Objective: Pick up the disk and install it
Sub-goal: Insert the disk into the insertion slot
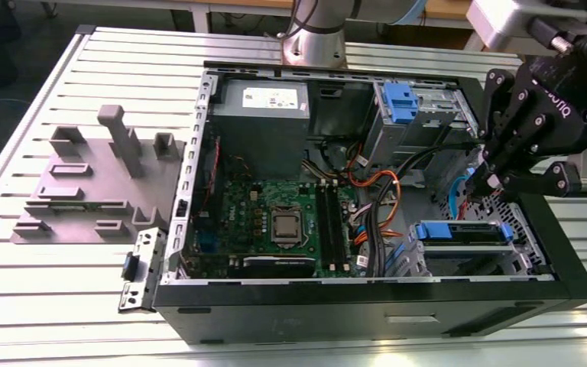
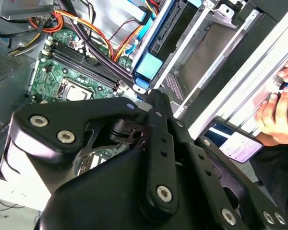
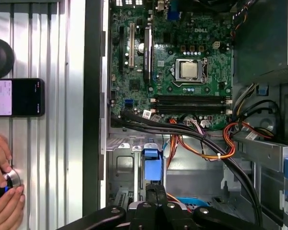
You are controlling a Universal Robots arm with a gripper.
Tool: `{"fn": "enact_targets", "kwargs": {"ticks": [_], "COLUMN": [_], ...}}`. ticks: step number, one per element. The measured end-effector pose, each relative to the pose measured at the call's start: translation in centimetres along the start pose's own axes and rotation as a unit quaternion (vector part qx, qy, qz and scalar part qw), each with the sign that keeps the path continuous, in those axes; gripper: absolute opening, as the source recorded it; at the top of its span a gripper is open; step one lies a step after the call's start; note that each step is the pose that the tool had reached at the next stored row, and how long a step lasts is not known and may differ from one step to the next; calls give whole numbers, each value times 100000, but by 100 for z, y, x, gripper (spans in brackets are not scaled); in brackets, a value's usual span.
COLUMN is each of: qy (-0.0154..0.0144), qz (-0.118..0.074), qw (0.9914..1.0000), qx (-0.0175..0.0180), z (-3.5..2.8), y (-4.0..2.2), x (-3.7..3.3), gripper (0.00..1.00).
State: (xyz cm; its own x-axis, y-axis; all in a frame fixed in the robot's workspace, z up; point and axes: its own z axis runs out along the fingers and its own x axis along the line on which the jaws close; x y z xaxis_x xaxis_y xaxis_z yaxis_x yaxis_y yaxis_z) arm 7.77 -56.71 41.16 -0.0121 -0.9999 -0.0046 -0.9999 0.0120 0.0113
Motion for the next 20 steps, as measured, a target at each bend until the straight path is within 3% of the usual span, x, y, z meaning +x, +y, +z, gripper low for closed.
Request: {"fn": "enact_targets", "kwargs": {"ticks": [15,20], "qy": [-6,-1], "qz": [5,2], "qw": [100000,100000], "qx": [4,10], "z": [273,294], "y": [-3,-3], "x": [5,5], "gripper": [11,11]}}
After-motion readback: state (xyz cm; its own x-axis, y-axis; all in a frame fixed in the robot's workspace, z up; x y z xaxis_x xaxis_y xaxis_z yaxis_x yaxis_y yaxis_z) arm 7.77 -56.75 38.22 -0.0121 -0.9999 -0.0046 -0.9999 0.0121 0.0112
